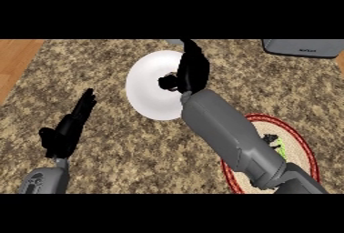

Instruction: Pick the cupcake from the placemat and place it in the plate

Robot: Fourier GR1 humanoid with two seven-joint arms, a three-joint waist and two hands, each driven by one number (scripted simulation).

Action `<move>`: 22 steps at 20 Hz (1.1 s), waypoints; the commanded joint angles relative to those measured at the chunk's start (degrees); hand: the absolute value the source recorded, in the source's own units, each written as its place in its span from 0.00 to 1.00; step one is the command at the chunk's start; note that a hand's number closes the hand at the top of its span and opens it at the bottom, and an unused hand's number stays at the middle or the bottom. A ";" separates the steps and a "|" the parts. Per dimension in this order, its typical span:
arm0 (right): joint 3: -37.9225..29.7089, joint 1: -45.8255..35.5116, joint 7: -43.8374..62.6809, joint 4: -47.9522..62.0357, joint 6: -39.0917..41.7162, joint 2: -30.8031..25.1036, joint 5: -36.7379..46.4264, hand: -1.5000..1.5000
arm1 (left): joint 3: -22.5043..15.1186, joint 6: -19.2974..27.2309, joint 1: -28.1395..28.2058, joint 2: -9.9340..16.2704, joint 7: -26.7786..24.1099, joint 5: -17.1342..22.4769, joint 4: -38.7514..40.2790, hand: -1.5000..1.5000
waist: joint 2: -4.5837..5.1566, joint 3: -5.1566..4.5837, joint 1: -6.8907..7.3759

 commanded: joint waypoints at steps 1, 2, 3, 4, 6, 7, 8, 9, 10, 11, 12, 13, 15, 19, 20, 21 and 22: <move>-2.13 0.02 -2.51 1.17 -11.03 0.22 -3.73 0.00 | -0.57 1.33 0.42 -1.16 -0.94 -0.97 -0.08 0.50 | 0.21 0.04 0.22; -1.94 0.79 -3.24 -0.73 -13.71 0.22 -4.12 0.00 | -0.54 0.32 0.28 -1.31 -0.83 -0.19 0.82 0.50 | 0.00 0.04 -0.46; -1.71 2.52 -4.26 -2.49 -16.57 0.22 -4.63 0.00 | -0.20 0.36 -0.42 -0.12 1.54 -0.29 -0.78 0.50 | -0.30 0.10 -0.79; -4.49 2.02 -6.56 -2.29 -17.04 0.22 -6.33 0.00 | -0.04 0.89 1.81 -0.70 -1.99 -0.74 0.38 0.50 | -0.11 0.07 -0.97; -4.41 5.19 -8.69 -6.55 -20.76 0.22 -9.03 0.00 | 0.04 1.07 1.88 -0.60 -1.25 -0.78 -0.01 0.50 | -0.45 0.11 -1.49; -7.02 6.29 -13.08 -8.37 -18.84 0.22 -11.37 0.00 | -0.30 2.58 1.45 -1.95 -0.28 -1.16 -0.01 0.50 | -0.45 0.15 -2.61; -7.25 10.05 -15.50 -11.60 -20.28 0.22 -13.15 0.00 | 0.68 1.15 2.31 -0.67 -1.39 -0.29 0.47 0.50 | -0.54 0.17 -3.05; -8.72 13.05 -19.40 -13.14 -20.61 0.22 -14.48 0.00 | 1.45 1.43 2.24 -0.39 -0.81 0.31 -0.82 0.50 | -0.57 0.21 -3.42; -9.04 14.76 -22.12 -16.08 -19.71 0.22 -15.30 0.00 | 0.41 2.33 4.47 -1.23 -0.07 -0.39 -3.19 0.50 | -0.98 0.20 -3.88; -9.15 16.31 -24.18 -18.42 -18.46 0.22 -17.68 0.00 | 1.51 1.98 4.41 -0.47 -2.68 -0.45 -0.60 0.50 | -0.90 0.13 -4.18; -10.38 20.44 -28.90 -21.34 -15.54 -0.97 -19.65 0.00 | 1.43 1.02 4.02 -0.28 -0.77 0.27 -0.75 0.50 | -0.93 0.15 -4.77; -11.28 22.63 -32.90 -22.39 -16.28 -0.94 -20.73 0.00 | 1.96 1.32 4.12 -0.02 -0.17 0.49 -1.55 0.50 | -0.92 0.16 -4.64; -12.40 27.00 -38.65 -25.90 -11.06 -2.73 -23.94 0.00 | 2.74 1.89 2.20 -0.47 -1.67 0.20 2.05 0.50 | -1.04 0.08 -5.35; -14.87 36.26 -49.64 -29.88 -2.77 -6.46 -28.96 0.00 | 2.13 2.36 5.18 -0.46 0.29 -0.13 -3.65 0.50 | -1.27 0.08 -5.28; -16.37 36.55 -51.55 -30.36 0.35 -7.36 -30.82 0.00 | 2.67 1.27 5.19 0.80 3.54 0.89 -5.82 0.50 | -1.31 0.09 -5.20; -16.46 40.25 -56.96 -29.06 0.95 -5.98 -31.88 0.00 | 2.75 1.00 7.22 0.11 -2.35 0.42 -3.07 0.50 | -1.20 0.08 -5.17; -15.57 41.53 -54.58 -31.74 2.54 -7.23 -30.74 0.00 | 2.87 1.63 5.60 0.71 0.71 -0.13 -4.50 0.50 | -1.38 0.04 -5.51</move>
